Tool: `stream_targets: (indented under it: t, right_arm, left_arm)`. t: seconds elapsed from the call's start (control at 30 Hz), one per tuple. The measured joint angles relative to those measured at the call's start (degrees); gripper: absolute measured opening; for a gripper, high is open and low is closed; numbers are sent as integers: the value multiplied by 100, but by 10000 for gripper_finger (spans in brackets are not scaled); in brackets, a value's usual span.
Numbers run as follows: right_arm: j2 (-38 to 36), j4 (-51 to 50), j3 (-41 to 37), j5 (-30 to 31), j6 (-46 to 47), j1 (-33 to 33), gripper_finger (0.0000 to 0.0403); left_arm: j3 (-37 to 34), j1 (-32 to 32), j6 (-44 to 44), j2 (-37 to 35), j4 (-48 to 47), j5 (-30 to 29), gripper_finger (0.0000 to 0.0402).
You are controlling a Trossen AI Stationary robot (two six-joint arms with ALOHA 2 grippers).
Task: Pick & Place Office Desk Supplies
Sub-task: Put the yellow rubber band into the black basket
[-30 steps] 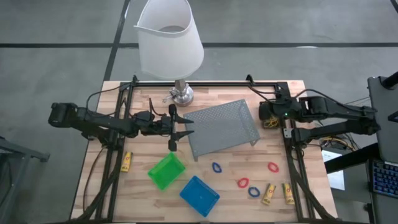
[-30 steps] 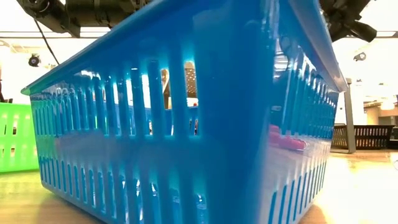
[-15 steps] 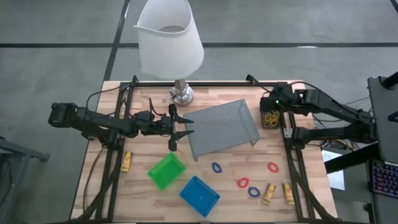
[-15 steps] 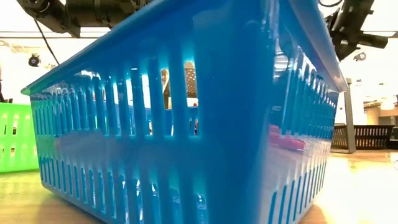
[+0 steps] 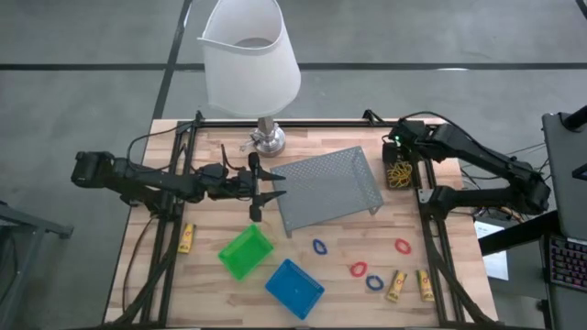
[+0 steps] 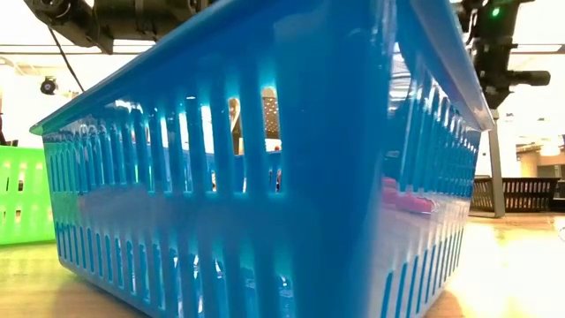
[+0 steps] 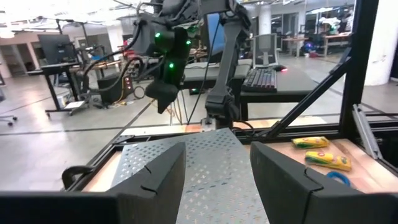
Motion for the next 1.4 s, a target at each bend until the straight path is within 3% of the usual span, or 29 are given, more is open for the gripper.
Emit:
stream_targets:
  t: [0.3,0.77,1.17,1.4]
  right_arm:
    - [543,749,-428,-933,-595,-621,8]
    - [1471,970,-816,-1013,-885,-1104,8]
    - [1925,1214,-816,-1210,-1409,-1108,9]
    - [1943,1240,-816,-1142,-1504,-1108,41]
  left_arm:
    - [0,4,0,0,-28,-96,184]
    - [0,13,-2,0,-38,-96,184]
    - [0,13,-4,0,-76,-96,184]
    - [0,13,-22,0,-113,-96,184]
